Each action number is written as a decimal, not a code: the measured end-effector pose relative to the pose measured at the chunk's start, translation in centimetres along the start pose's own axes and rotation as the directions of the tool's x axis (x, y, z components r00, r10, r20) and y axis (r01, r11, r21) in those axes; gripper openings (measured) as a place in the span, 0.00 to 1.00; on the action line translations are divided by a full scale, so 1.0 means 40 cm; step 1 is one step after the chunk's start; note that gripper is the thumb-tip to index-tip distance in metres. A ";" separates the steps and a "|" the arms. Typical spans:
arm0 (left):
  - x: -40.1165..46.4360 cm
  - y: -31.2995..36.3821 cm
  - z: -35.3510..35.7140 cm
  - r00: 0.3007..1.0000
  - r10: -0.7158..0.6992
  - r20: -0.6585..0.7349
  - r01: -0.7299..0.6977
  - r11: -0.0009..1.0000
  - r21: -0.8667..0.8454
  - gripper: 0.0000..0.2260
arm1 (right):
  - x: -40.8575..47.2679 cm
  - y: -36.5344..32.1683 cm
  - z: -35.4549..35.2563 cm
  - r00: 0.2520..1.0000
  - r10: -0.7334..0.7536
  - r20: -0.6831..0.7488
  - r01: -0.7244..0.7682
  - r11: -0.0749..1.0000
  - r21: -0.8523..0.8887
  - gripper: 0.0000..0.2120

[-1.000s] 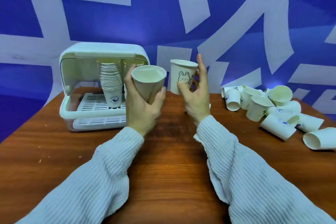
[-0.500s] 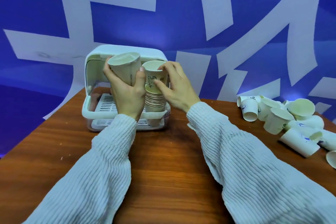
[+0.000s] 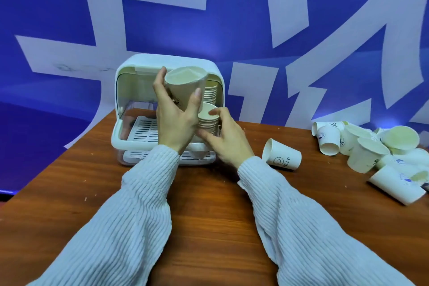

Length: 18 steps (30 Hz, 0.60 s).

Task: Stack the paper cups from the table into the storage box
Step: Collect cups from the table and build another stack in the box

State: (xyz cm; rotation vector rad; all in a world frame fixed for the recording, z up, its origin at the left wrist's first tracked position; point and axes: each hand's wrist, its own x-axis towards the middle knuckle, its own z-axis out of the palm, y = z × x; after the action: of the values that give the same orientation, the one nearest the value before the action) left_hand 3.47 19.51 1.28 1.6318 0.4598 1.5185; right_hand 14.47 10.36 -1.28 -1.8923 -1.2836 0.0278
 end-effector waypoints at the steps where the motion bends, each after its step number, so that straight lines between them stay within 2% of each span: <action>1: 0.001 0.001 0.002 1.000 0.005 0.016 -0.005 1.000 -0.011 0.37 | -0.007 0.000 0.004 0.999 0.035 -0.019 -0.034 0.996 0.080 0.34; 3: 0.002 -0.004 0.008 0.998 0.050 0.041 -0.051 0.999 0.014 0.39 | -0.020 -0.001 0.017 0.995 0.091 -0.041 -0.082 0.977 0.197 0.44; 4: 0.003 -0.009 0.012 0.995 0.079 0.058 -0.082 0.996 0.041 0.38 | -0.026 -0.001 0.026 0.993 0.110 -0.050 -0.095 0.968 0.231 0.46; 7: 0.001 -0.015 0.025 0.985 0.131 0.109 -0.144 0.981 0.128 0.32 | -0.039 0.006 0.053 0.988 0.122 -0.095 -0.089 0.950 0.298 0.46; 10: -0.003 -0.022 0.030 0.970 0.171 0.174 -0.224 0.907 0.356 0.25 | -0.040 0.015 0.062 0.986 0.114 -0.120 -0.072 0.948 0.311 0.44; 12: -0.006 -0.031 0.028 0.968 0.130 0.212 -0.227 0.815 0.534 0.26 | -0.039 0.020 0.064 0.988 0.116 -0.106 -0.076 0.943 0.325 0.45; 15: -0.014 -0.053 0.018 0.969 0.052 0.240 -0.203 0.718 0.665 0.28 | -0.039 0.026 0.069 0.990 0.118 -0.081 -0.082 0.934 0.348 0.46; 18: -0.021 -0.069 0.003 0.971 0.011 0.240 -0.170 0.736 0.656 0.26 | -0.046 0.020 0.068 0.989 0.115 -0.096 -0.070 0.922 0.381 0.45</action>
State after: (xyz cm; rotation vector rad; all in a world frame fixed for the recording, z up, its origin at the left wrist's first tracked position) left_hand 4.17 20.45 -1.37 2.3898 0.8924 1.2763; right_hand 12.99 10.48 -4.33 -1.5947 -1.0239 0.1972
